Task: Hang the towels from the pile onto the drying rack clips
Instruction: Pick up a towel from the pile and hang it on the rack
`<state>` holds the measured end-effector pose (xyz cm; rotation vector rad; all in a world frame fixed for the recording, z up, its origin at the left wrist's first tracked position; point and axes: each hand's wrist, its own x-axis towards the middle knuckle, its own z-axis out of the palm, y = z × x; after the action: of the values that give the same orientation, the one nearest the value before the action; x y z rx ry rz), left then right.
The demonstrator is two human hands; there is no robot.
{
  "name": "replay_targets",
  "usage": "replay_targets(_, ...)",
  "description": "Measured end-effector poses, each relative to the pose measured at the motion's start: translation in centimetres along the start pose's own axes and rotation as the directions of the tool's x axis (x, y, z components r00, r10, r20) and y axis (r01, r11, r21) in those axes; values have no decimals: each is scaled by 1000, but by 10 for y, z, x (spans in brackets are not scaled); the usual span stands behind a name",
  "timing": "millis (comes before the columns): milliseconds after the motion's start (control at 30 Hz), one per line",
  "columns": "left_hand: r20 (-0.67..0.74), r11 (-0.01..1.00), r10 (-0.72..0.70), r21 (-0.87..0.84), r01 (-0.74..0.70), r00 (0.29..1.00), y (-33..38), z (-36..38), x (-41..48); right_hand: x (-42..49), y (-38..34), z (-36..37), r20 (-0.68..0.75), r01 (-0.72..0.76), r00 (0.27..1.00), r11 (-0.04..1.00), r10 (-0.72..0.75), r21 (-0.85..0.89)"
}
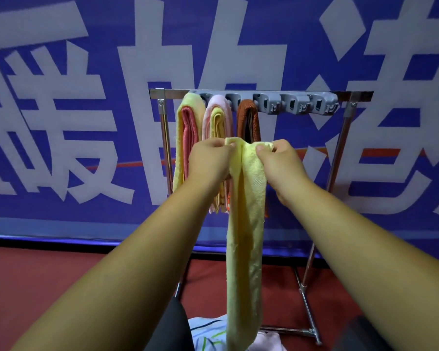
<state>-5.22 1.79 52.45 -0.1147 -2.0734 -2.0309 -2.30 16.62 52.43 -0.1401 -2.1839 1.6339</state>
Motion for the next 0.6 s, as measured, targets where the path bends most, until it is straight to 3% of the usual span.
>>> replay_targets(167,51,999,46,-16,-45,998,-9,11,-10,-3,10,6,-14,6,1000,1000,-7,-29)
replay_targets(600,144,997,-14,-77,25,989,-13,22,-24,-7,20,6,81,-34,996,998,29,58)
